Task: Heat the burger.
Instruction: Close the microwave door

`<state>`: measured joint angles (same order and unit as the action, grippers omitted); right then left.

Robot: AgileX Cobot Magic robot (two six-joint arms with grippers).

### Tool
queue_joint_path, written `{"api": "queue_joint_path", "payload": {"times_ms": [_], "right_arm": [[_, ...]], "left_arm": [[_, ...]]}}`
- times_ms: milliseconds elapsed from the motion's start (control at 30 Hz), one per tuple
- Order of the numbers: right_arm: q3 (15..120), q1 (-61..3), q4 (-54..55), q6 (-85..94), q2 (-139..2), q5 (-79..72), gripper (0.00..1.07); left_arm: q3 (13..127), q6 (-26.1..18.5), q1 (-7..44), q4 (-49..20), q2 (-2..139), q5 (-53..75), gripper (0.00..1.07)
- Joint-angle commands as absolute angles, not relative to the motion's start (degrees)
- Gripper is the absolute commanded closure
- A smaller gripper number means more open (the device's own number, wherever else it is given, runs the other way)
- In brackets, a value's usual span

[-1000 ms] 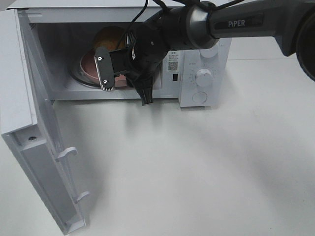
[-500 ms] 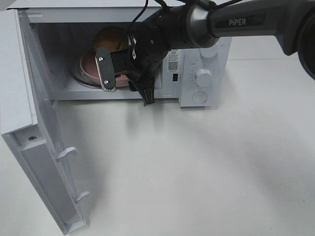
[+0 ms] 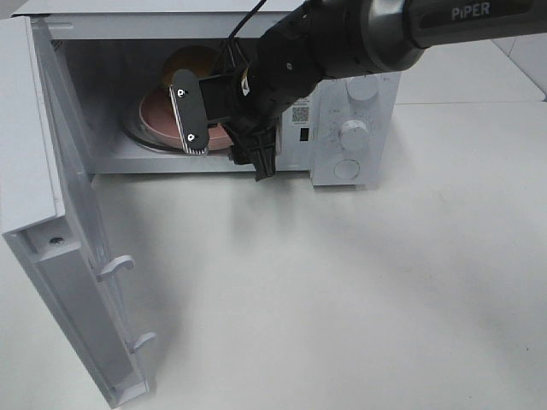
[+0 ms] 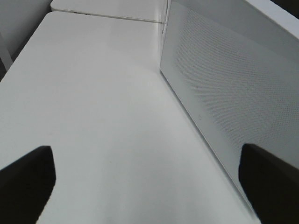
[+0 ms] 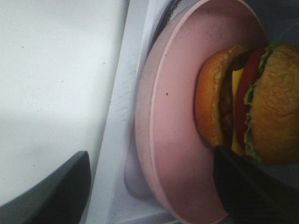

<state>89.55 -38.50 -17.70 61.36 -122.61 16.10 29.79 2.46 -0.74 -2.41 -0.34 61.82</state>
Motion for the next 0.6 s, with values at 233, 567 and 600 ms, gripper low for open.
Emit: {"api": "queue_joint_path", "payload": {"times_ms": [233, 567, 600], "right_arm": [[80.96, -38.96, -17.65, 61.25, -116.20, 11.06, 0.36], [69.39, -39.71, -17.53, 58.79, -108.06, 5.79, 0.36], [67.49, -39.71, -17.42, 57.07, -106.63, 5.16, 0.36]], "left_arm": [[29.62, 2.52, -0.97, -2.81, -1.38, 61.42, 0.07], [29.62, 2.52, -0.97, -2.81, -1.38, 61.42, 0.07], [29.62, 2.52, -0.97, -2.81, -1.38, 61.42, 0.07]]}}
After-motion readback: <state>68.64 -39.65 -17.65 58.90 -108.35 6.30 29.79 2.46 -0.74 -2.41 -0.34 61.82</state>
